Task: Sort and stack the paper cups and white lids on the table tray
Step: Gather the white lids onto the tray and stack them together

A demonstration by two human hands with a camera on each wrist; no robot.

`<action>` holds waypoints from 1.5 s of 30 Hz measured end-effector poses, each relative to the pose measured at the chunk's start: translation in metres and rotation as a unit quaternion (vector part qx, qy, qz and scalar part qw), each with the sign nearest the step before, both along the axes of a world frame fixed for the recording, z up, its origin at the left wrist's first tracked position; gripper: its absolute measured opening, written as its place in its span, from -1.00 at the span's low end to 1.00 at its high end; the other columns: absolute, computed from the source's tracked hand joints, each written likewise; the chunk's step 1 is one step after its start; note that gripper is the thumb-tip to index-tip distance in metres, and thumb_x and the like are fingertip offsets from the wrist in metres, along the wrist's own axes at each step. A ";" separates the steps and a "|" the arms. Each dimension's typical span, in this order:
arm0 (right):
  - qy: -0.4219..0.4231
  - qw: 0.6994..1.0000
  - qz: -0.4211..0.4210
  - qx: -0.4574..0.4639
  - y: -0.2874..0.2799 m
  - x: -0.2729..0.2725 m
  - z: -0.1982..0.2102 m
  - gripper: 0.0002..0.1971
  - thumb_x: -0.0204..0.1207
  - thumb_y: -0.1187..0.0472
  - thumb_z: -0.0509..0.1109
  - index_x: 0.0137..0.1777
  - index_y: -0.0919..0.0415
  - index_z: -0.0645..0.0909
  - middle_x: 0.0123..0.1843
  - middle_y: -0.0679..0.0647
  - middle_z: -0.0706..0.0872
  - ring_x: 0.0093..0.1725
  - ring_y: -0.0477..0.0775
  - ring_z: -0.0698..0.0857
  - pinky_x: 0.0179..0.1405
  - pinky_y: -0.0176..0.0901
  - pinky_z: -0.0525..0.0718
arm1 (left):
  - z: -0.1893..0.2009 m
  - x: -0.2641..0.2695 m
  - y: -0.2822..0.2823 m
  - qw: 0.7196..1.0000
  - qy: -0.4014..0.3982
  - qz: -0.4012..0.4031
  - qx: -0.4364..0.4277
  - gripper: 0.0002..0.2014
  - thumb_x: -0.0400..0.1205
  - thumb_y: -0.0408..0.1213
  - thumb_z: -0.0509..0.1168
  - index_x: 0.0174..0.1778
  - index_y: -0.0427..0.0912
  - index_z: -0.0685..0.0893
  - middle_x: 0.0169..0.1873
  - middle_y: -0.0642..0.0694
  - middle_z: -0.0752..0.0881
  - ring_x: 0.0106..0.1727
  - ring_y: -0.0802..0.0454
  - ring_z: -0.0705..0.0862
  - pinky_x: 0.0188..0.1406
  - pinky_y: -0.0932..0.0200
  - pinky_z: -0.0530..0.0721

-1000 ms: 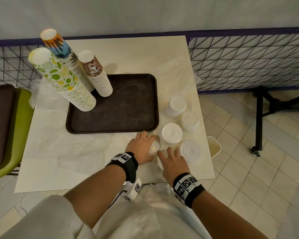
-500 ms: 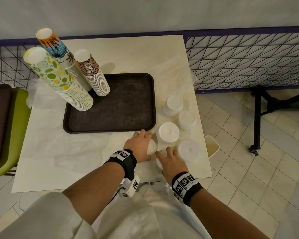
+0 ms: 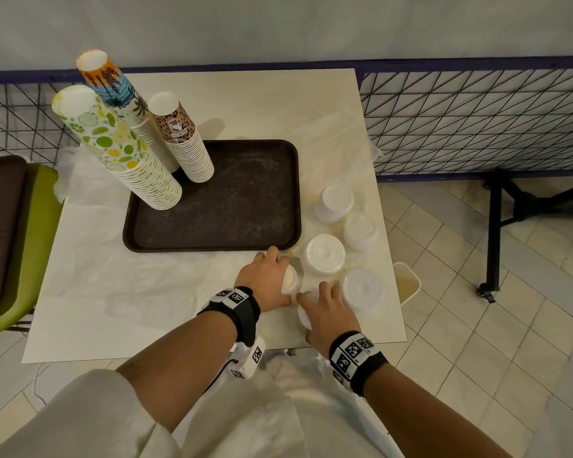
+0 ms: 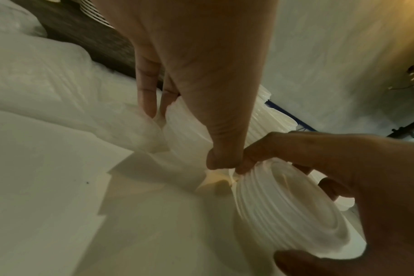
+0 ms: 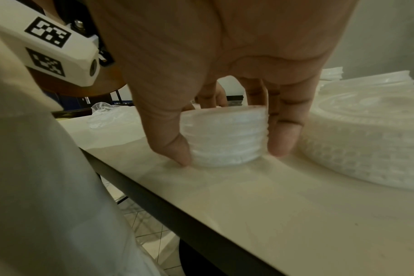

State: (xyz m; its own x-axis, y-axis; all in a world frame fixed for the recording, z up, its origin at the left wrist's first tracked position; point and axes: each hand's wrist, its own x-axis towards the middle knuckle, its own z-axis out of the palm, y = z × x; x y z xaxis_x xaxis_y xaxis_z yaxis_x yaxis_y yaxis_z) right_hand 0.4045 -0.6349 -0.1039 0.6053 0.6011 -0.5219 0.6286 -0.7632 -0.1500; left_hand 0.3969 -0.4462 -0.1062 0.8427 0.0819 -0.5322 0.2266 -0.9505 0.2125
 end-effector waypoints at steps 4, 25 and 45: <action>0.011 1.000 -0.014 0.018 0.000 0.001 0.007 -0.24 0.45 0.04 0.52 0.60 -0.11 0.22 0.47 0.24 0.28 0.55 0.43 0.26 0.43 0.08 0.60 | 0.001 0.000 0.003 1.000 -0.002 0.021 -0.020 -0.17 0.41 0.16 0.54 0.54 -0.04 0.39 0.39 -0.11 0.31 0.30 -0.18 0.52 0.19 -0.14 0.74; 0.035 0.999 -0.033 0.009 -0.002 -0.002 0.020 -0.22 0.49 0.02 0.46 0.65 -0.08 0.17 0.50 0.20 0.30 0.54 0.39 0.29 0.50 0.09 0.51 | 0.009 -0.004 0.006 1.000 -0.016 0.016 0.007 -0.15 0.43 0.25 0.47 0.57 -0.06 0.38 0.41 -0.07 0.43 0.36 -0.12 0.51 0.13 -0.08 0.72; 0.044 0.996 -0.051 0.052 0.190 0.121 0.062 -0.20 0.41 0.00 0.61 0.58 -0.17 0.25 0.53 0.17 0.27 0.50 0.40 0.33 0.35 0.27 0.64 | 0.027 0.023 0.170 0.983 -0.054 0.176 0.011 -0.15 0.37 0.31 0.53 0.51 0.00 0.47 0.37 -0.07 0.54 0.39 -0.21 0.59 0.33 -0.20 0.67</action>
